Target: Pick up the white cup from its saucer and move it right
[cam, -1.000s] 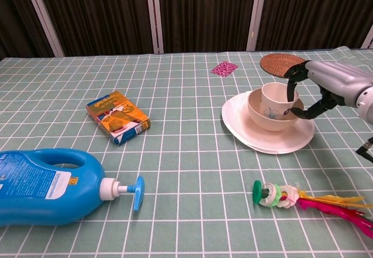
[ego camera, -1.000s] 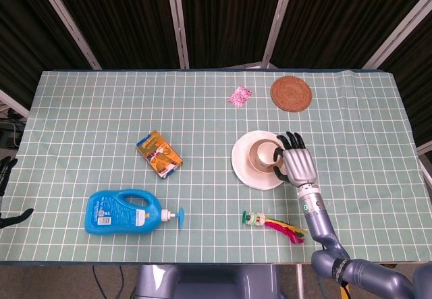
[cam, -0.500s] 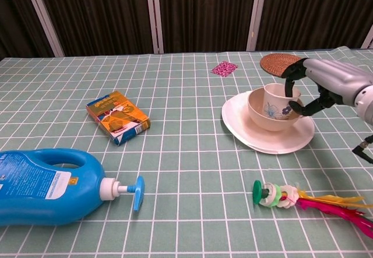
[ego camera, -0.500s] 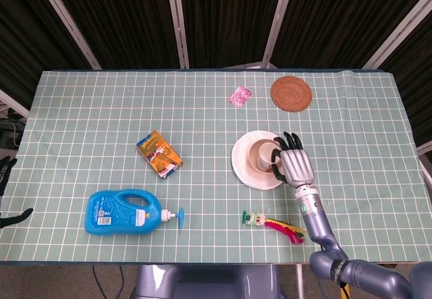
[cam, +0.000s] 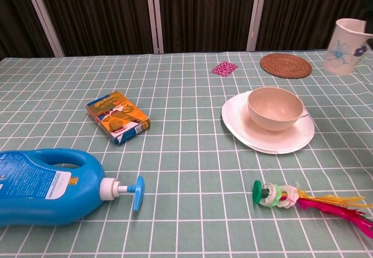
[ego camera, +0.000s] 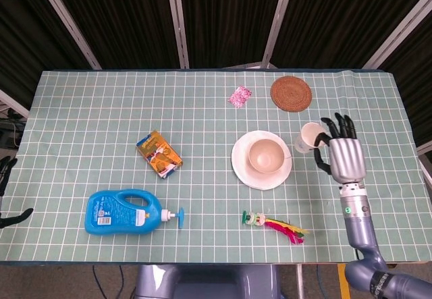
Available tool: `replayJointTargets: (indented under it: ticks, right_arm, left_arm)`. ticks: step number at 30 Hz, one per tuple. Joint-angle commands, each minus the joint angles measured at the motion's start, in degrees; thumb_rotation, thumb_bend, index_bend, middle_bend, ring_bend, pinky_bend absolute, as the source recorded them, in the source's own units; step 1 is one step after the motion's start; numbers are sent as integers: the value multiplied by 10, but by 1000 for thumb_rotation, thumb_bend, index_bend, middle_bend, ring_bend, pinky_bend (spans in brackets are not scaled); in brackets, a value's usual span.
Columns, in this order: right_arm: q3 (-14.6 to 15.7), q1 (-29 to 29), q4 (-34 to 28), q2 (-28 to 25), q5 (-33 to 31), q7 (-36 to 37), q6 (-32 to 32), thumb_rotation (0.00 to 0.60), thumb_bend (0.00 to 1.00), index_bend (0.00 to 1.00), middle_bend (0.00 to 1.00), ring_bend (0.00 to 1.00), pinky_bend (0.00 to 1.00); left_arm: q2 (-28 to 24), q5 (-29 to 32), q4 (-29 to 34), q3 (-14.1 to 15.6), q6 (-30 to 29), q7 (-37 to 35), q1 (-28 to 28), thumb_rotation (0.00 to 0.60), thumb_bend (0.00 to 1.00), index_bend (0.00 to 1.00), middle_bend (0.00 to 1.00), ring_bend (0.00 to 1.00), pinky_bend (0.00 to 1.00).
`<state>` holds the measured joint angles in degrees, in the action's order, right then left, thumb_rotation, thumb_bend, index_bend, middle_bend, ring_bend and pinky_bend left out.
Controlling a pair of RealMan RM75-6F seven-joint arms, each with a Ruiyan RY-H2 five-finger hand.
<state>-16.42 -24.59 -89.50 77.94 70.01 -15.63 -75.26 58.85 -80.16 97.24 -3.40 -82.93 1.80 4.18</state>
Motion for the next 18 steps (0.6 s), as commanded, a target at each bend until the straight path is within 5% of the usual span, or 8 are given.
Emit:
replayJointTargets:
  ticks: [1,18]
  right_arm:
    - [11,19,21,-11,-18,27,8,600,434,619,158,0,0]
    - [55,31,163,64,-38,90,75,600,417,619,158,0,0]
  left_arm:
    - [0,-1,2,0,-2,3,0,600,0,0,0,0,0]
    - [0,0,3,-1,-6,5,-2,600,0,0,0,0,0]
